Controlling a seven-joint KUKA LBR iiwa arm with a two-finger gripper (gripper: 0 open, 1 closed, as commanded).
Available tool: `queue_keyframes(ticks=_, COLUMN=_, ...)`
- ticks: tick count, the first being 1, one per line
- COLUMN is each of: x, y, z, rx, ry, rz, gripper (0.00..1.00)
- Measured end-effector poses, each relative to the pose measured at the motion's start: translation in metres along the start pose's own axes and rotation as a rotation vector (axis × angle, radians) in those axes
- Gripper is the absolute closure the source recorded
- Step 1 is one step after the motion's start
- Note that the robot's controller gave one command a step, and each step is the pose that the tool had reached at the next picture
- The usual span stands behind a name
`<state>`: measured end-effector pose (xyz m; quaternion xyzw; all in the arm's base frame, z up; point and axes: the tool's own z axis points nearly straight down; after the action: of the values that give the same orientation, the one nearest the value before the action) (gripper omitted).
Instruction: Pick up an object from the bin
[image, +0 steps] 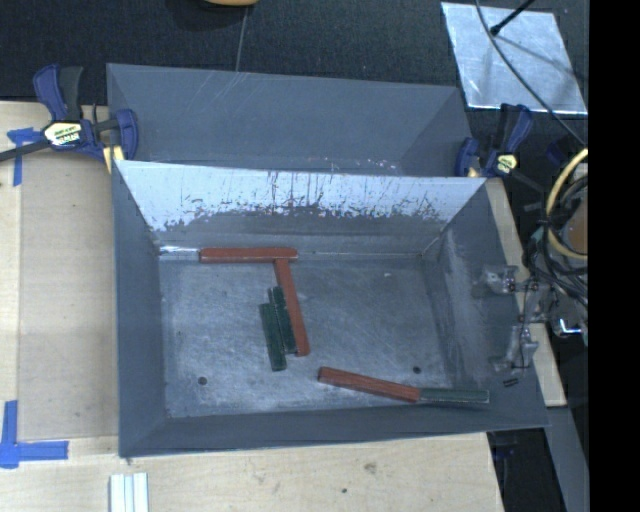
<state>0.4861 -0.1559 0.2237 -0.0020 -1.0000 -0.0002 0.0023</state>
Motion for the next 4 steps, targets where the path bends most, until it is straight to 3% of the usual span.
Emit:
queue_keyframes(ticks=1, x=-0.002, y=0.001, z=-0.004, rx=0.002, ry=-0.008, rz=-0.004, gripper=0.0)
queue_keyframes(ticks=2, x=-0.007, y=0.051, z=0.079, rx=0.003, ry=-0.012, rz=0.001, gripper=0.0)
queue_keyframes(ticks=3, x=-0.009, y=0.074, z=0.079, rx=0.001, ry=-0.005, rz=0.045, gripper=0.0)
queue_keyframes(ticks=4, x=0.0, y=0.118, z=0.11, rx=0.0, ry=-0.004, rz=0.071, gripper=0.0)
